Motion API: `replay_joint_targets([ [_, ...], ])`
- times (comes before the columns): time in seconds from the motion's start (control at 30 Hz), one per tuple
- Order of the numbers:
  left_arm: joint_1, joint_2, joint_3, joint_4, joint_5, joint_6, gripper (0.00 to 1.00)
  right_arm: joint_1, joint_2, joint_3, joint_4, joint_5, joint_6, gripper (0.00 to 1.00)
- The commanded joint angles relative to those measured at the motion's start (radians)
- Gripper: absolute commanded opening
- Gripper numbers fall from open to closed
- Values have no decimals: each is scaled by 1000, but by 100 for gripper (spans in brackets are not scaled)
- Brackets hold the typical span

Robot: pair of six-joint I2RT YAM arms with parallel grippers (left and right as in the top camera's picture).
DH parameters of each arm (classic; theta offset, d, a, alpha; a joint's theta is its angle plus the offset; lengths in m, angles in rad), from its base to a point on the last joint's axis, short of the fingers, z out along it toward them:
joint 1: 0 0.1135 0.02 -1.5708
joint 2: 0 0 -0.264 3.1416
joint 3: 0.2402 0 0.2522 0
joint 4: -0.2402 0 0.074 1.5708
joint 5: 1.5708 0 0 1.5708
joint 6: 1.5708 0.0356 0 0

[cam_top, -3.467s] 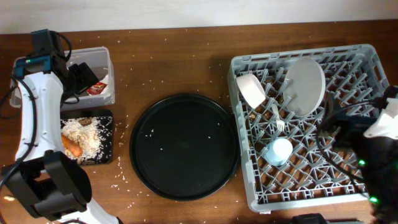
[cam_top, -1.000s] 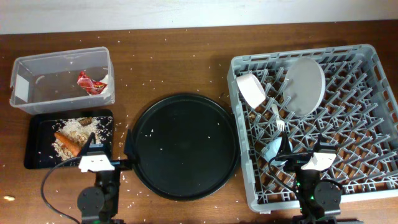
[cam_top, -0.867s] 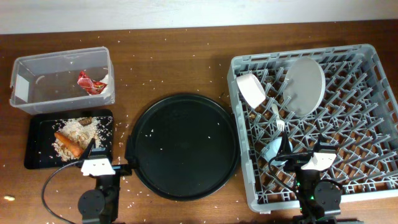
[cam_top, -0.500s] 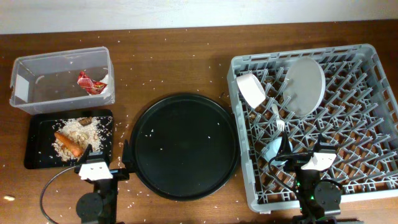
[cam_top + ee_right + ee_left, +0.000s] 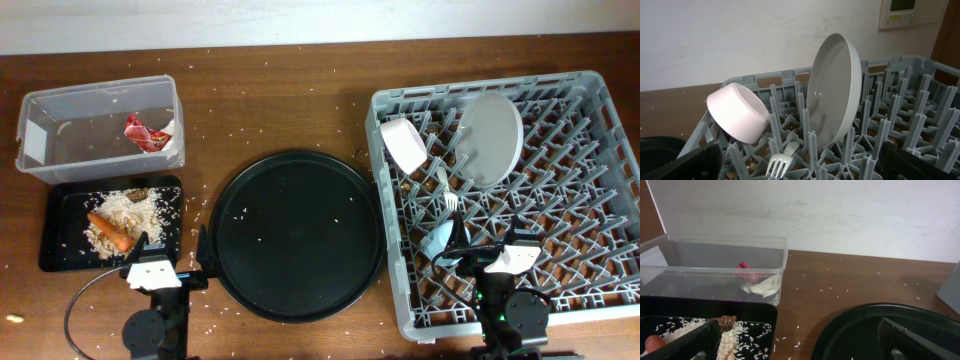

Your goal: Sort waste into correct bins and load items into the dishwasher rack

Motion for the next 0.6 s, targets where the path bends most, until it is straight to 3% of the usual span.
replay_joint_targets([
  [0.0, 6, -10, -3, -5, 15, 19, 99, -4, -6, -5, -7, 8, 7, 98],
  [0.57, 6, -10, -3, -5, 15, 19, 99, -4, -6, -5, -7, 8, 7, 98],
])
